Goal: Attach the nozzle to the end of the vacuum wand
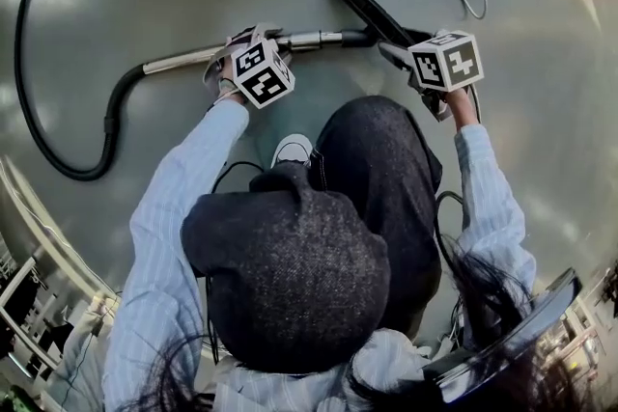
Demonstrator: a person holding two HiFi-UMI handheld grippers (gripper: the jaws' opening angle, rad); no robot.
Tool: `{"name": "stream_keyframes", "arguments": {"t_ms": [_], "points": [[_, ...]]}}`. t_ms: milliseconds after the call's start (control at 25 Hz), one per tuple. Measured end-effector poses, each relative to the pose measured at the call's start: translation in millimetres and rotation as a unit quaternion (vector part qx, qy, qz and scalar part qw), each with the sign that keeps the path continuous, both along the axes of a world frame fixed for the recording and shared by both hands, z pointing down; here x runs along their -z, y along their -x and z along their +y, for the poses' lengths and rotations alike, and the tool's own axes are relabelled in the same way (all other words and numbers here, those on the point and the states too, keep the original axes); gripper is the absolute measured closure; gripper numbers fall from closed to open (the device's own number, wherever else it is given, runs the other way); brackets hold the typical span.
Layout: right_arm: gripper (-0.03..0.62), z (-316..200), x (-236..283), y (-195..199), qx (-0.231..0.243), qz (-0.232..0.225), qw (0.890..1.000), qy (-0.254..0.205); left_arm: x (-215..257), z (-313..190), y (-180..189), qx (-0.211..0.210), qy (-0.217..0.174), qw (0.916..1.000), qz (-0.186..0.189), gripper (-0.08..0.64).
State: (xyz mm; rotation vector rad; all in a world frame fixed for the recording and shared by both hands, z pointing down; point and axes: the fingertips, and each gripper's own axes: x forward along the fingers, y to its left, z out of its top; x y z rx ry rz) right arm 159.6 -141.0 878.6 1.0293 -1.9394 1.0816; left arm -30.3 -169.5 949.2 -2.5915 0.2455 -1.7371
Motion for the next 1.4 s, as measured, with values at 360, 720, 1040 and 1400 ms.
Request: {"name": "stream_keyframes", "arguments": {"t_ms": [360, 720, 1040, 1400], "points": [[0.345, 1, -10, -3, -0.015, -0.017, 1.000, 0.001, -9, -8, -6, -0.018, -0.008, 0.9998, -0.010, 0.360], [0.342, 15, -5, -12, -0.008, 0.004, 0.999, -0.033, 2, -7, 5, 0.041, -0.008, 0.9989, 0.021, 0.359], [0.344, 26, 43, -32, -0.022, 0.009, 0.996, -0.086, 39, 2, 12, 0.105, 0.015, 0.9898, 0.095, 0.360], [0.344, 0, 101, 2, -0.042, -0.066, 0.980, -0.183, 88, -20, -20, 0.154, 0.033, 0.9651, 0.209, 0.370]]}}
